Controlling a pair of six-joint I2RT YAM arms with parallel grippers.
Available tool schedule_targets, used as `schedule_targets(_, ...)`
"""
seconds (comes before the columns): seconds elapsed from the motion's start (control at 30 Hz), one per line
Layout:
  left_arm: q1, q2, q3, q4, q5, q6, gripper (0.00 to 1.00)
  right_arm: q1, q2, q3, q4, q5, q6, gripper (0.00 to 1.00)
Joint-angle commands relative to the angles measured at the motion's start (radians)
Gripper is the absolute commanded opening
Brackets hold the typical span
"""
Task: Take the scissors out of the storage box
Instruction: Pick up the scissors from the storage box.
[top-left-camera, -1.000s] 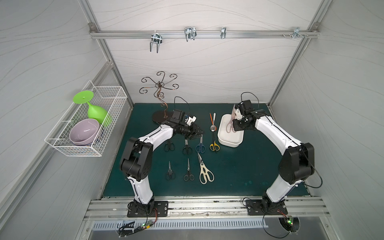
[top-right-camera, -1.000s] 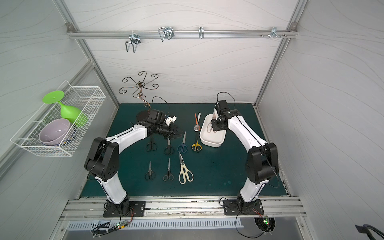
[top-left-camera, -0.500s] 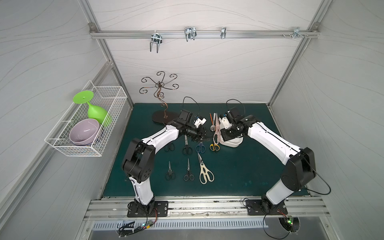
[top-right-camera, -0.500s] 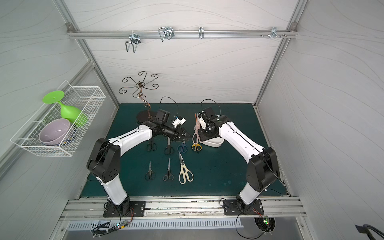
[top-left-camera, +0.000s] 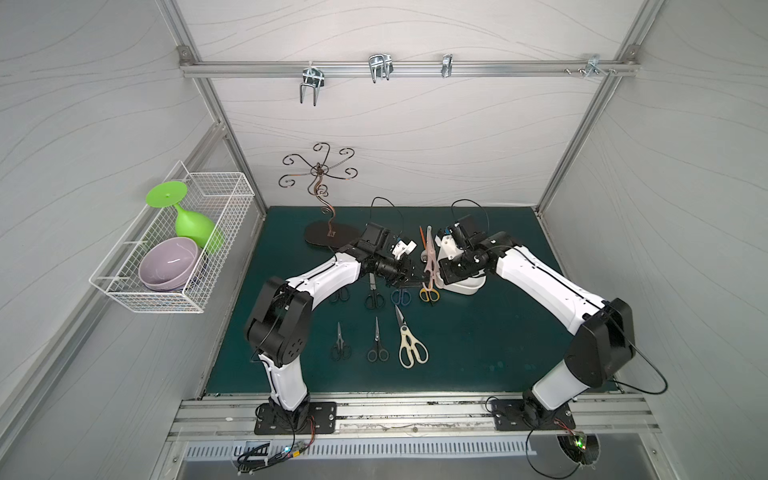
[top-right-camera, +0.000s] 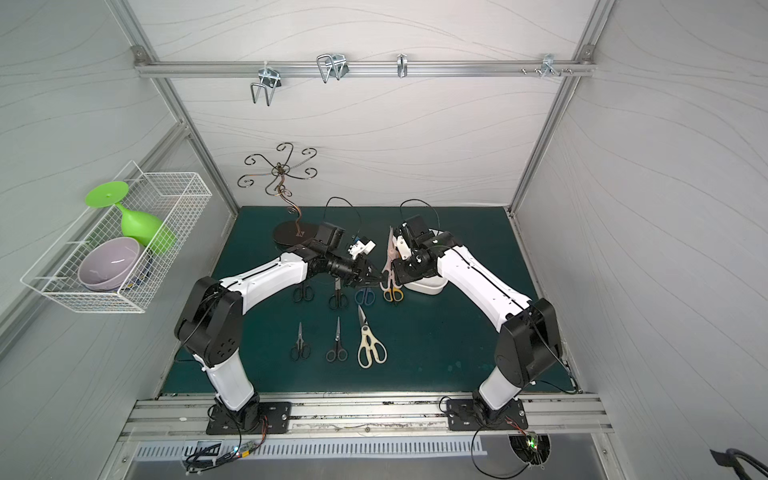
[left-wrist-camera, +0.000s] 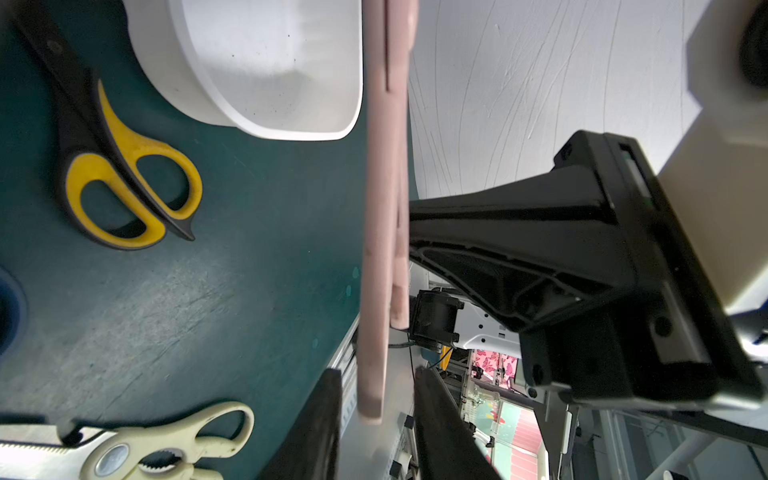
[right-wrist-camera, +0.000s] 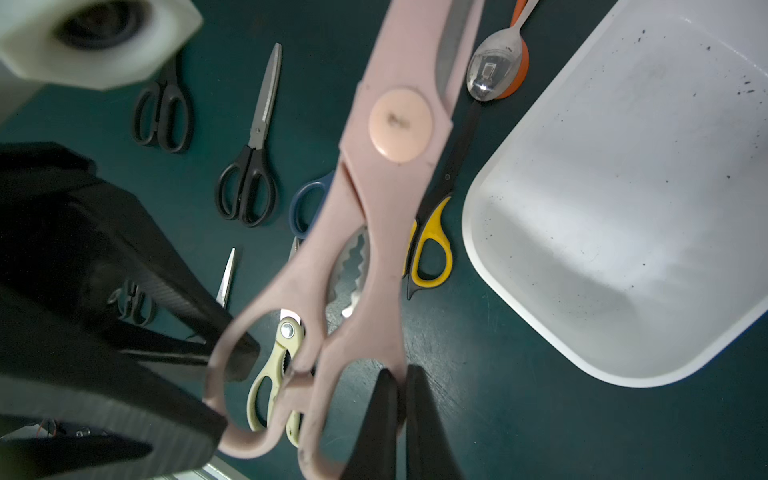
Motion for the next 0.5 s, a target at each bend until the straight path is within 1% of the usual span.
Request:
schedule_targets(0.0,-0.014,0.001,0.013,0.050,0.010,-0.006,0.29,0.004,-0.038,-0.010,0.001,-0.020,0.016,0.01)
schedule_targets(0.3,-0.016,0.002,0.007,0.068,0.008,-0.020,0.09,0.005,-0.042,-0.017,0.011,-0.034,0.026,0.01)
schedule_targets(0.4,-0.017,-0.003,0.002,0.073,0.008,-0.028,0.06,0.006,-0.039,-0.018,0.015,-0.040,0.031,0.02)
schedule_targets(0.47,-0.016,-0.005,0.001,0.075,0.007,-0.031,0.05,0.005,-0.038,-0.019,0.021,-0.042,0.033,0.06)
